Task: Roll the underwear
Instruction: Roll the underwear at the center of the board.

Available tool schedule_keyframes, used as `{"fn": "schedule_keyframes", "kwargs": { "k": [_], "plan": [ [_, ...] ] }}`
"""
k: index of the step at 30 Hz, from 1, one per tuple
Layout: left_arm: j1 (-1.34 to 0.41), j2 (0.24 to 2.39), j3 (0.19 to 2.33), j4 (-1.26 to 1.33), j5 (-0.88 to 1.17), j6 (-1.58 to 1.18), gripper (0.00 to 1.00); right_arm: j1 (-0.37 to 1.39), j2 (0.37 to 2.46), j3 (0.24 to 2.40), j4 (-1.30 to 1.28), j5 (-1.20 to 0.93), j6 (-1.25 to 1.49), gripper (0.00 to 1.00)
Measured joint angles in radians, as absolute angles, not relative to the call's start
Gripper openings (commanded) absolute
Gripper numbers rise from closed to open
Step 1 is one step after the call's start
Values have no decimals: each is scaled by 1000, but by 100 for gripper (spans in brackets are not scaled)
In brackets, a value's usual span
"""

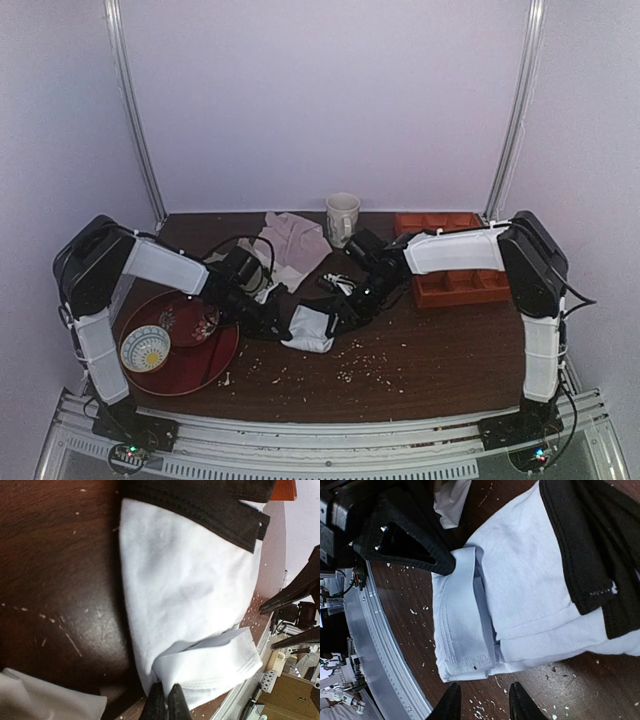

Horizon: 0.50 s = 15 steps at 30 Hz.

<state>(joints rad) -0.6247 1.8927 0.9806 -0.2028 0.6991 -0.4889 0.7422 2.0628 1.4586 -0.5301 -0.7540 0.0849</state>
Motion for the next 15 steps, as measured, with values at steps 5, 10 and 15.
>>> {"fn": "schedule_keyframes", "kwargs": {
  "k": [5, 10, 15],
  "plan": [
    [-624, 1893, 984, -212, 698, -486, 0, 771, 1979, 1343, -447, -637, 76, 34],
    [-624, 1897, 991, -221, 698, -485, 0, 831, 1964, 1299, -376, -516, 65, 34],
    [-624, 1898, 1000, -238, 697, -479, 0, 896, 1895, 1237, -290, -365, 31, 34]
  ]
}}
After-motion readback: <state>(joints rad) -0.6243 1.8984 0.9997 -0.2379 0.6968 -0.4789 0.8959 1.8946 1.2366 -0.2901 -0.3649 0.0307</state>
